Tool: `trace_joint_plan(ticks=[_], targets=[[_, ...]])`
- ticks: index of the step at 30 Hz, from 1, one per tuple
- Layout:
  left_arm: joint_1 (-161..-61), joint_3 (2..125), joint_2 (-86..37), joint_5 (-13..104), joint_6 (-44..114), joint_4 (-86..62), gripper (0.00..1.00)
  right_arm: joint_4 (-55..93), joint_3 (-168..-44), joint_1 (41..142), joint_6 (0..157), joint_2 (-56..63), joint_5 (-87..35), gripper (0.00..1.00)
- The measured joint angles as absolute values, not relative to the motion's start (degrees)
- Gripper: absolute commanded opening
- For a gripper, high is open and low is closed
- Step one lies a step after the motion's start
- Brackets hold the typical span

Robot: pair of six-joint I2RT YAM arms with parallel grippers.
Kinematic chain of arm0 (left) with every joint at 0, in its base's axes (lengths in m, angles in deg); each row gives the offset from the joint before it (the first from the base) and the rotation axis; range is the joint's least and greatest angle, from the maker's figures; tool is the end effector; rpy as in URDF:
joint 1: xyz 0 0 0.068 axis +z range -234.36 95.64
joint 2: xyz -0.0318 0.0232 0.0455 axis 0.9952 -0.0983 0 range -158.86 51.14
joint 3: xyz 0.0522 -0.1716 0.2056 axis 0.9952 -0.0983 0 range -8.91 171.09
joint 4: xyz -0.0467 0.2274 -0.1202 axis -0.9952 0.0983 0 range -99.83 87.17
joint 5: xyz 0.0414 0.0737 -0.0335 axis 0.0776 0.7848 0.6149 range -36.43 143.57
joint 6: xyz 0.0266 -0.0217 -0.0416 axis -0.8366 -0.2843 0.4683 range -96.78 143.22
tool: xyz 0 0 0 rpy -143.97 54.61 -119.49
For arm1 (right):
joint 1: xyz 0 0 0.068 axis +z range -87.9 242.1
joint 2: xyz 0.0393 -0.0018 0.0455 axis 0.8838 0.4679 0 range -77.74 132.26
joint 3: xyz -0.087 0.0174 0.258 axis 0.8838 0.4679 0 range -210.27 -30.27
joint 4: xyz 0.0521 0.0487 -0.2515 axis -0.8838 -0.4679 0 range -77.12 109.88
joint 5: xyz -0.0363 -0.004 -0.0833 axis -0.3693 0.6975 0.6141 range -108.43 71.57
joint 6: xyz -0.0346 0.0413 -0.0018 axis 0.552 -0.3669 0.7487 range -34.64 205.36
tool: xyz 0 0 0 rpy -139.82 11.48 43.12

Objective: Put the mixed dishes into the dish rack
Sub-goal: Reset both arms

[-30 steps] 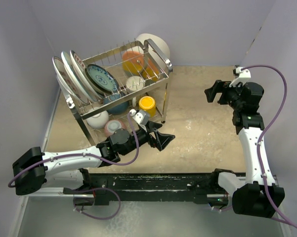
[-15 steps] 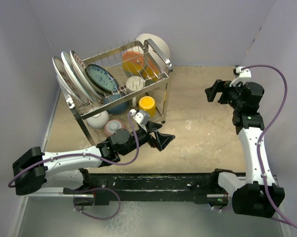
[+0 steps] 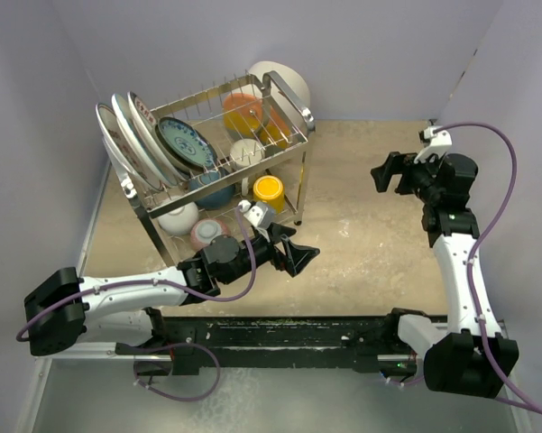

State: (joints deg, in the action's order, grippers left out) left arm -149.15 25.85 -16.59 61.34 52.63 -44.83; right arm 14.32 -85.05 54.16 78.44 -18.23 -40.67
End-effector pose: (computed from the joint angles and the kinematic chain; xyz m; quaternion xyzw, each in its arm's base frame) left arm 0.1182 -0.2398 0.2787 0.1641 0.6749 -0.4939 0.5232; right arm 0.2399 -0.0198 0.3616 -0.0251 0.7629 0.1424 0.6301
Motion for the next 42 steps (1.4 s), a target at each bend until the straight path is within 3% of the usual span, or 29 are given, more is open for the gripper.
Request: trace_joint_plan(ticks=[42], targets=[[-147.6,26.5,-19.7,59.6,52.8,-43.5,0.99,16.0,-83.5,54.2,77.5,-18.2,-40.0,1.00]])
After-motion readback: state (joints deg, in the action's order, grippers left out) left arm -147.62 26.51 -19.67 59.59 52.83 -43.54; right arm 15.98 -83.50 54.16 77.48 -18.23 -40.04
